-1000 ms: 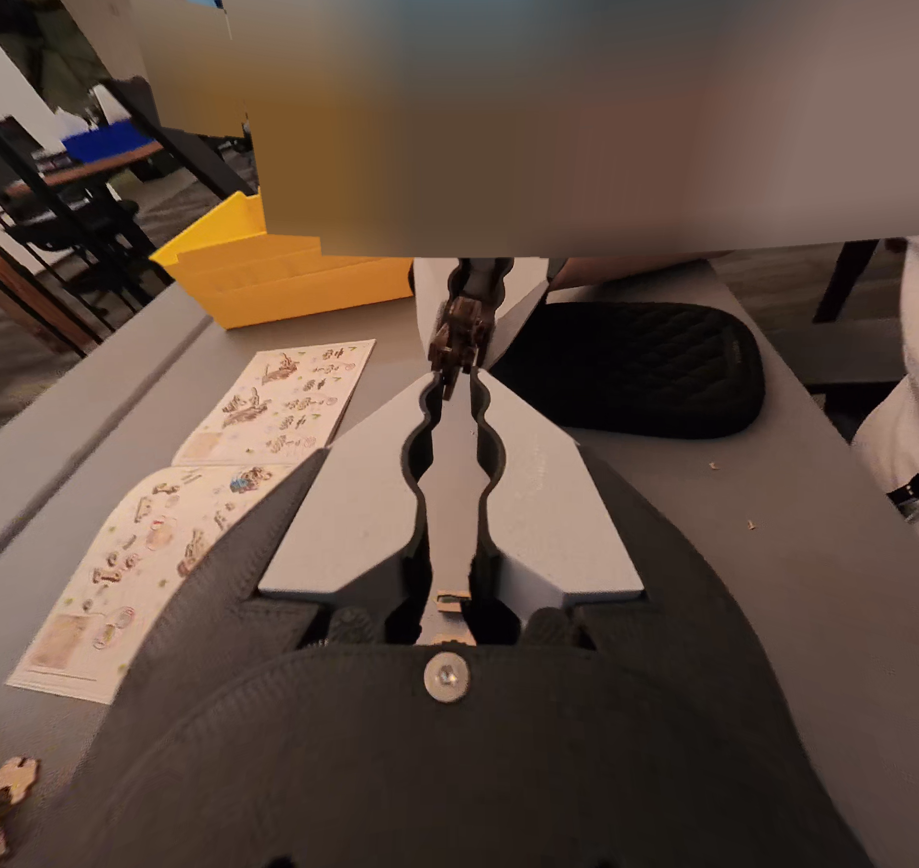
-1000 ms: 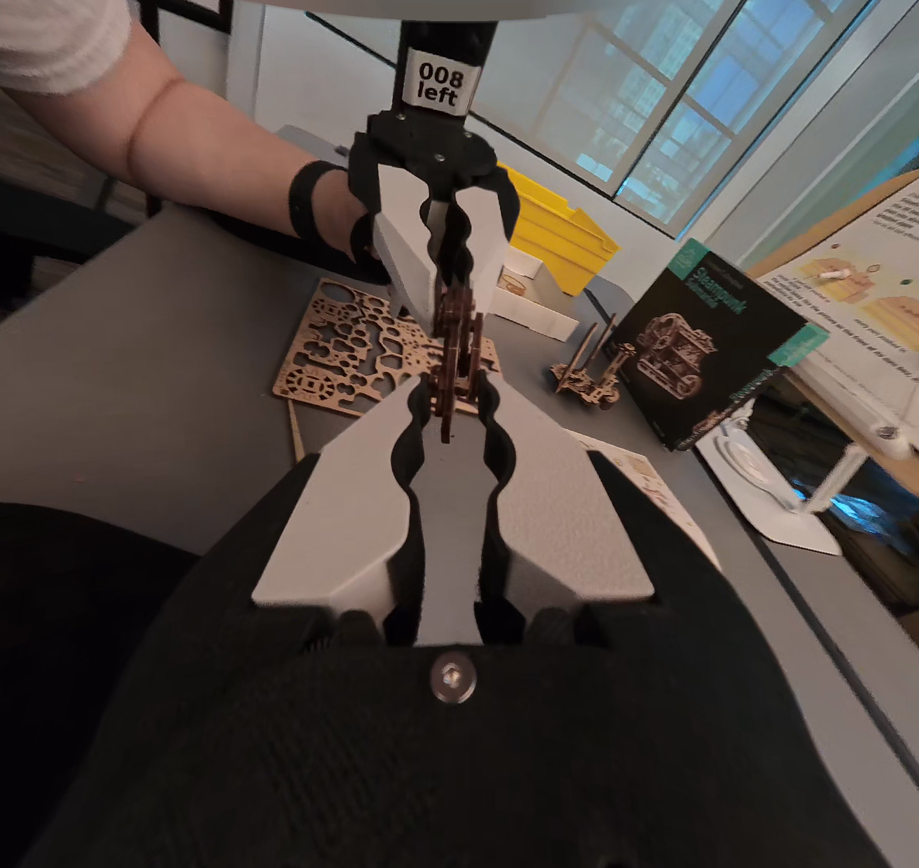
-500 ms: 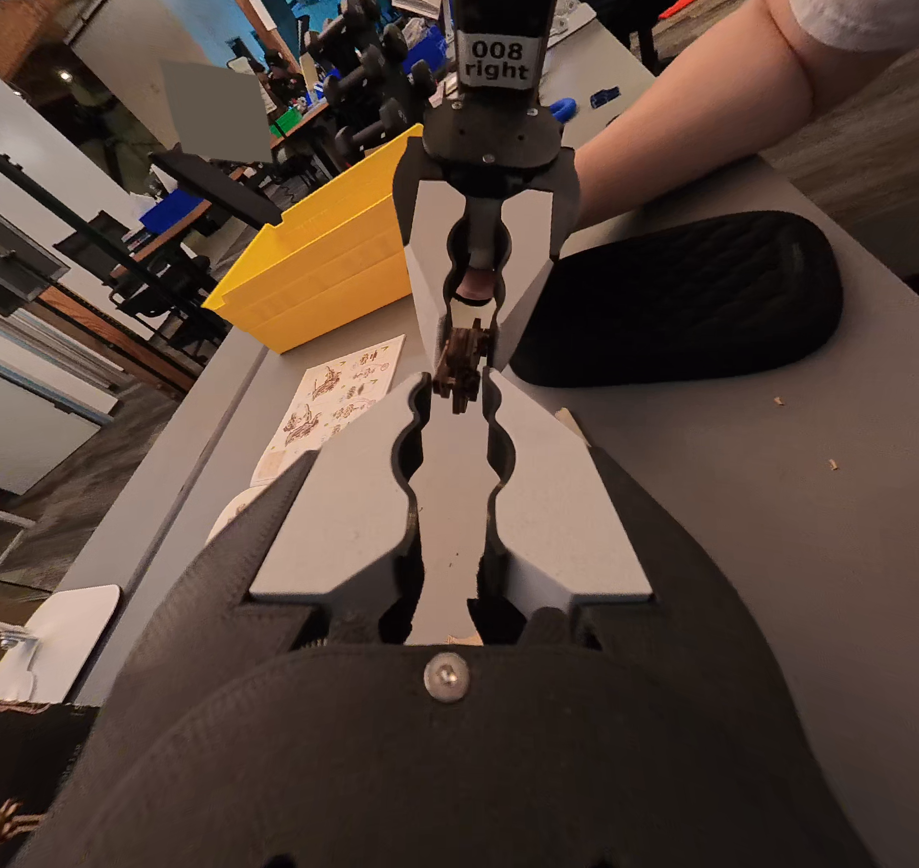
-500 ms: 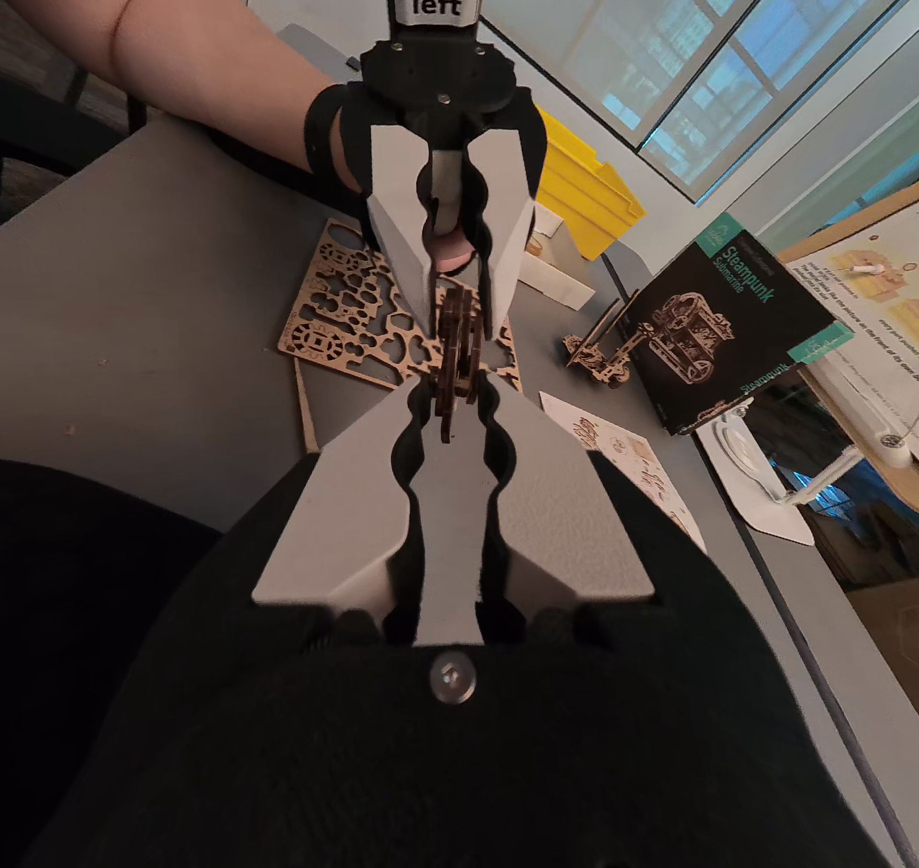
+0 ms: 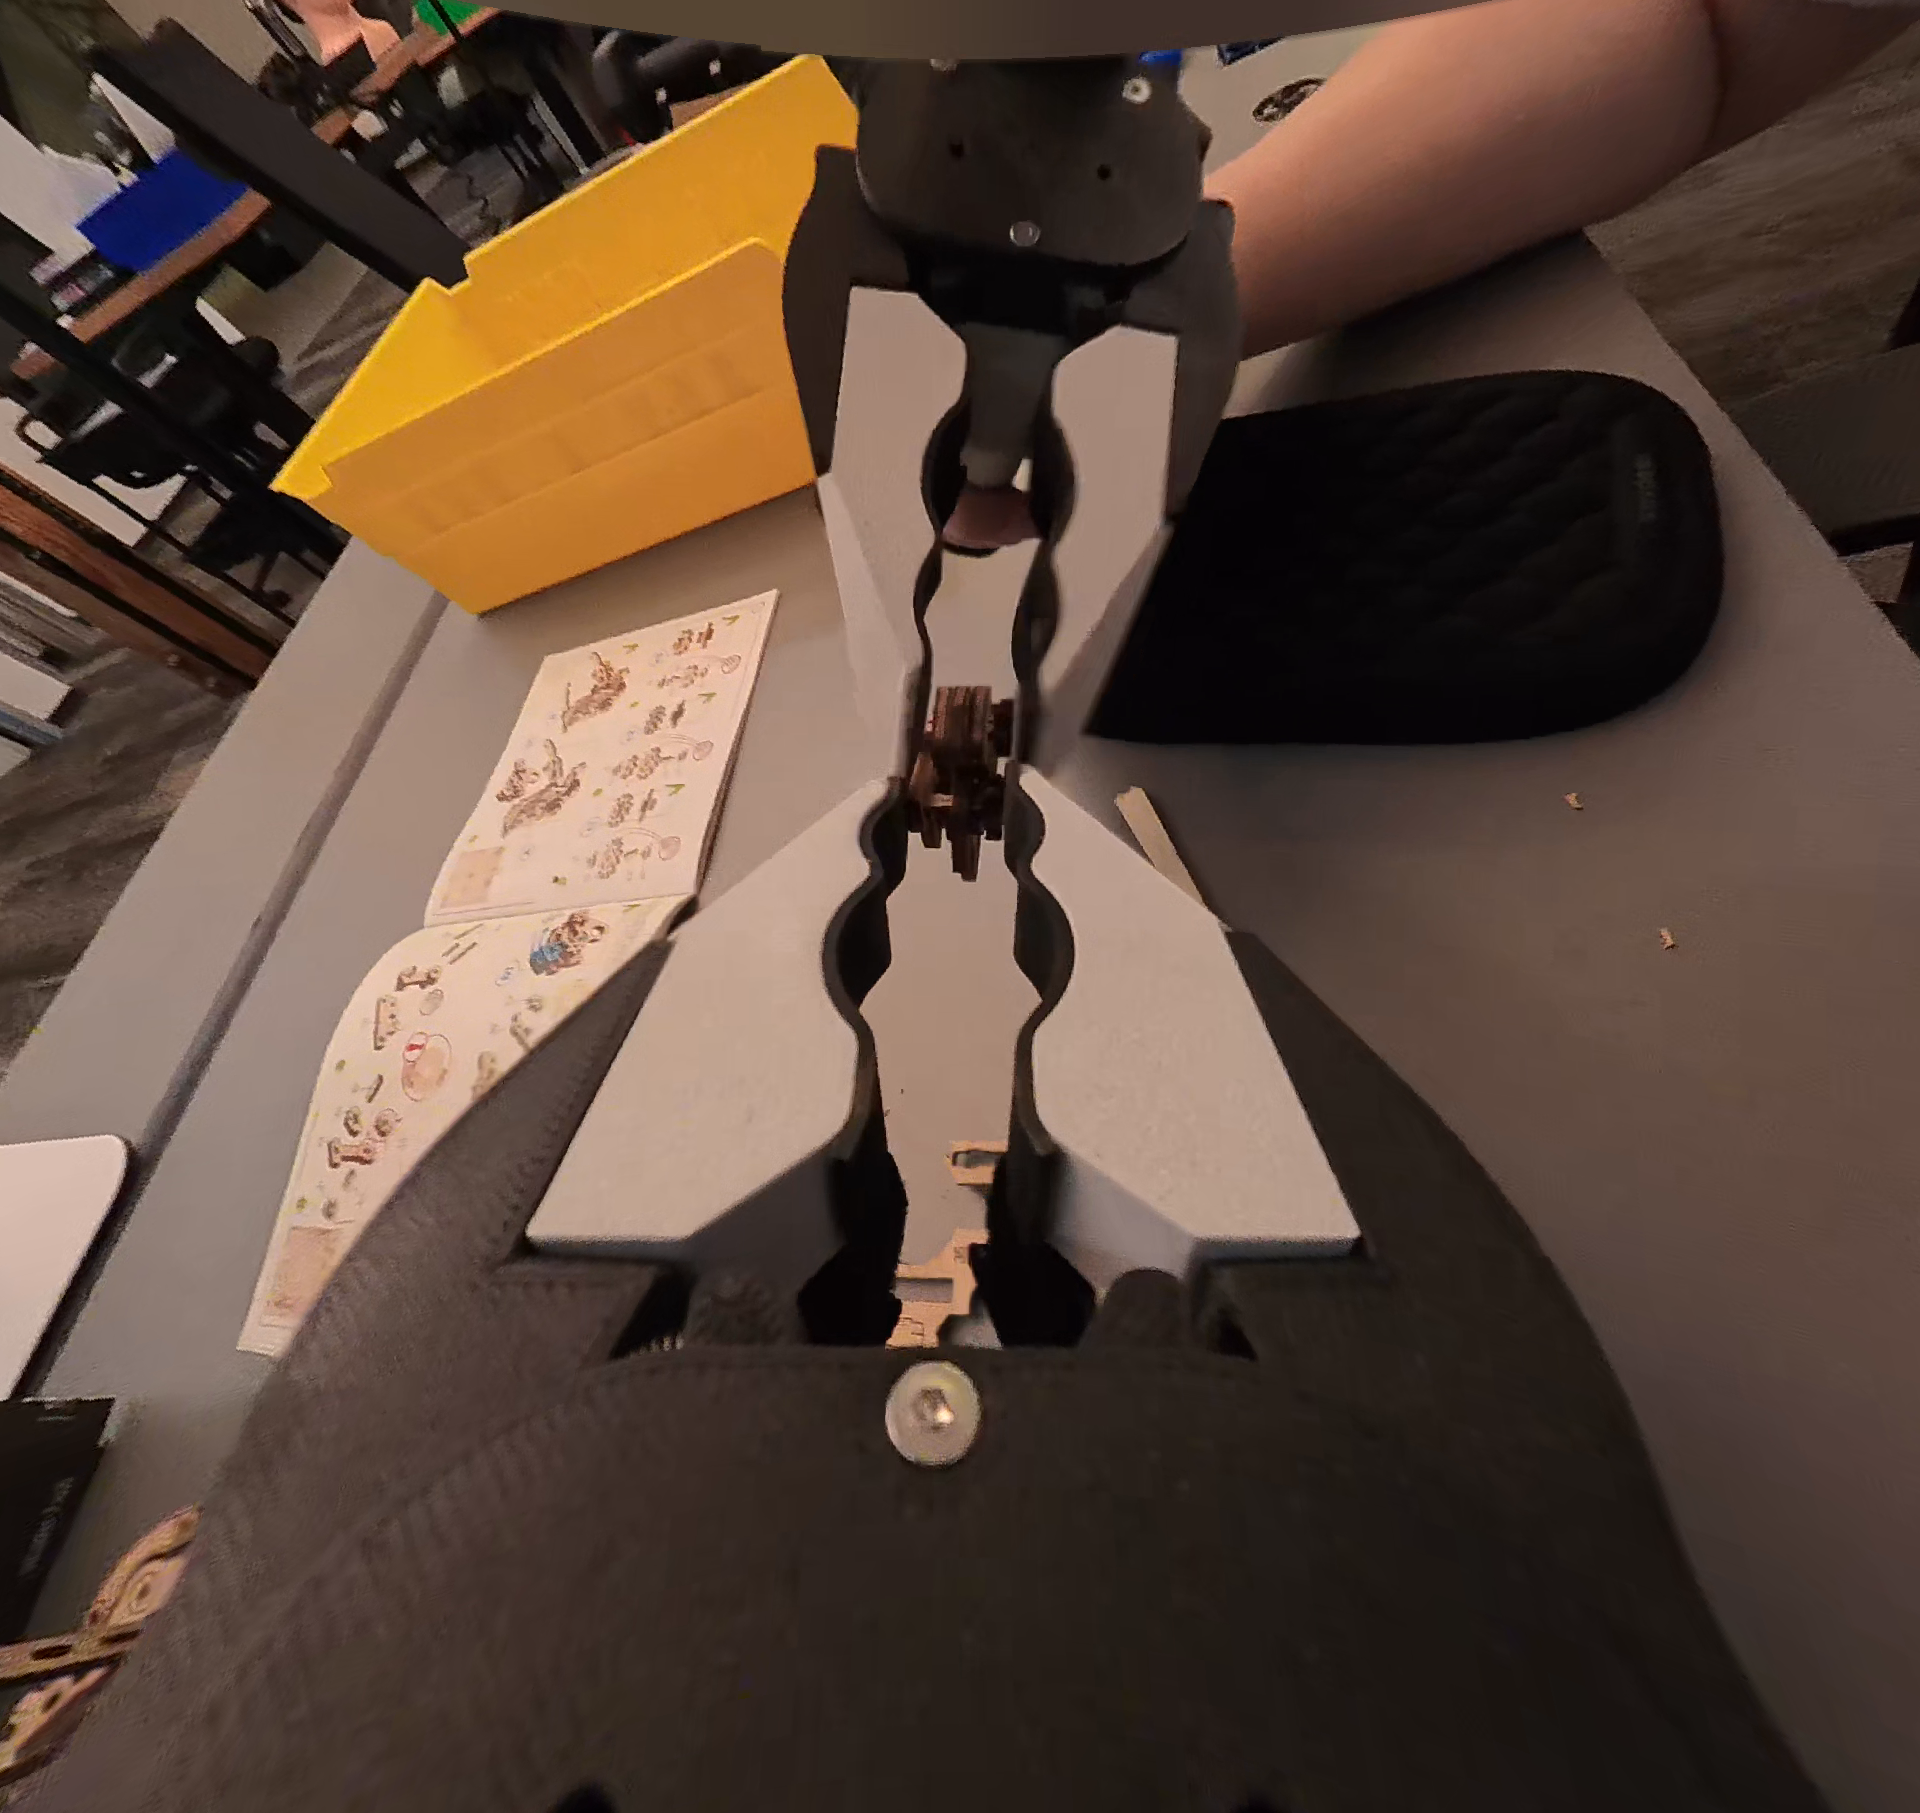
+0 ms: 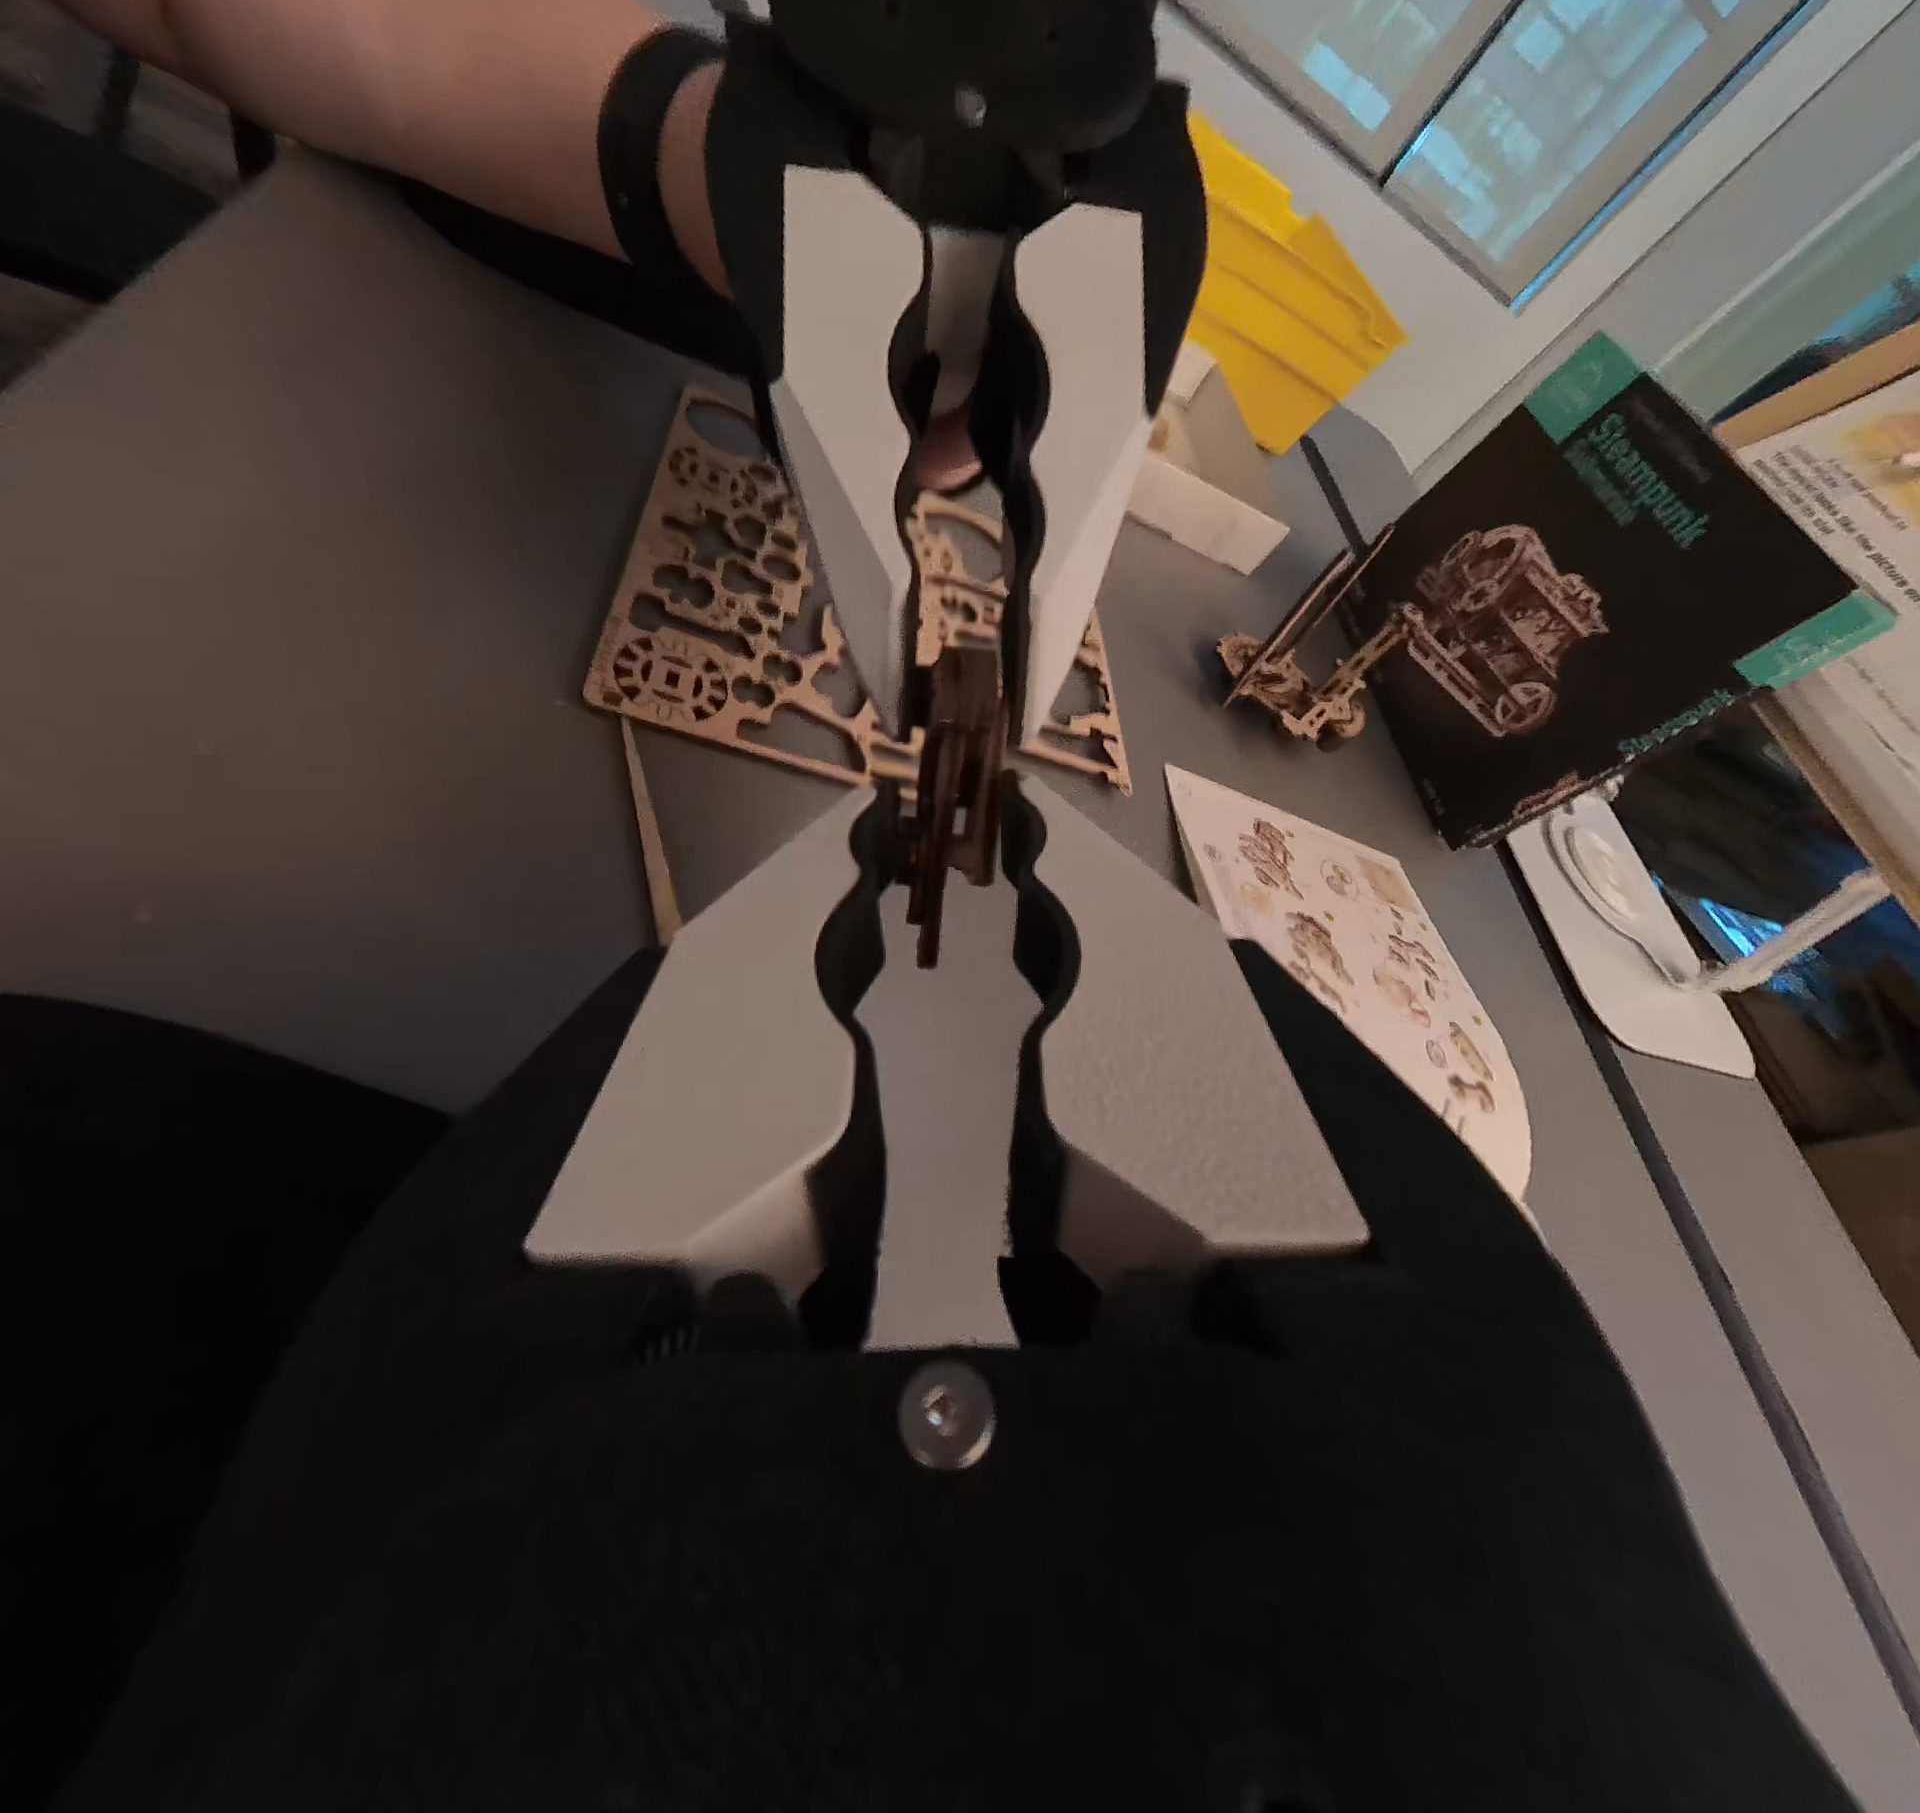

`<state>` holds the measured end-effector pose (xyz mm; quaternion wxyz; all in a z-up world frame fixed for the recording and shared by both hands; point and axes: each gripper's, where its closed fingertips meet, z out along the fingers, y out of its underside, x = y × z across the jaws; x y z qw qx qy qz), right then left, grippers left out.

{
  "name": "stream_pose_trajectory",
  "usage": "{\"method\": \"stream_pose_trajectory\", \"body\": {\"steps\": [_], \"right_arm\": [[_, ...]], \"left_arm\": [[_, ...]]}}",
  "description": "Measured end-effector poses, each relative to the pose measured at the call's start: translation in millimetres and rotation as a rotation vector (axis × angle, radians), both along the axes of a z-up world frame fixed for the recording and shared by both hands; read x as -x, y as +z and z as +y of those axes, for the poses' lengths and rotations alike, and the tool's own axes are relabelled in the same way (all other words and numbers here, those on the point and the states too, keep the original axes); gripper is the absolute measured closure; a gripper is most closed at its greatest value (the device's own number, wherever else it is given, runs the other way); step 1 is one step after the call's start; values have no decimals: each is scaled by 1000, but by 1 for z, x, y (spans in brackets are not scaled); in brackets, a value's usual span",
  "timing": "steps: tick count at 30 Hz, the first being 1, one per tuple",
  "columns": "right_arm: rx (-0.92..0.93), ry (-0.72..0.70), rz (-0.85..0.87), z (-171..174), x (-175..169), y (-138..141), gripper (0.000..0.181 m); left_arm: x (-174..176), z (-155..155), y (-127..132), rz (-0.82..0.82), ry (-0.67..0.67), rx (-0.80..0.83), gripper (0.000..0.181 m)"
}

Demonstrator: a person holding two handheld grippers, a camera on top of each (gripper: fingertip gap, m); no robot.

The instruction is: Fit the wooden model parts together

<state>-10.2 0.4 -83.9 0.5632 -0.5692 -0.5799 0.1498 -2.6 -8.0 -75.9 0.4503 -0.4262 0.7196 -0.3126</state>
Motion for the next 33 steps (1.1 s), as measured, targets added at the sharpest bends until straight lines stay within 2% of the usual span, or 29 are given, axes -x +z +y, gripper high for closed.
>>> {"method": "stream_pose_trajectory", "body": {"steps": [4, 6, 7, 11, 13, 18, 20, 23, 26, 28, 33], "right_arm": [[0, -12, -7, 2, -4, 0, 165], [10, -3, 75, 4, -8, 11, 165], [26, 24, 125, 2, -8, 17, 165], [68, 66, 226, -2, -8, 28, 165], [56, 63, 216, -2, -7, 26, 165], [71, 73, 227, -1, -7, 23, 165], [69, 83, 230, -3, -6, 23, 165], [80, 94, 214, -4, -4, 19, 165], [99, 103, 205, -4, -3, 15, 165], [113, 110, 185, -5, -5, 13, 158], [48, 68, 126, -7, -3, 20, 156]], "left_arm": [[-1, 1, -2, -22, 2, 1, 164], [0, 7, -7, 3, 24, 3, 153], [0, 9, -10, 16, 28, 17, 152], [-2, 3, 4, -68, 1, 57, 169], [-1, 2, 13, -119, 5, 35, 177], [-2, 2, 10, -109, 11, -16, 179], [-4, 4, 7, -97, 31, -13, 157], [-3, 0, 8, -100, 8, -3, 173], [-2, 1, 4, -56, 11, -4, 173], [-2, 4, -2, -21, 29, -19, 173], [-1, 10, -10, 28, 59, -107, 173]]}}
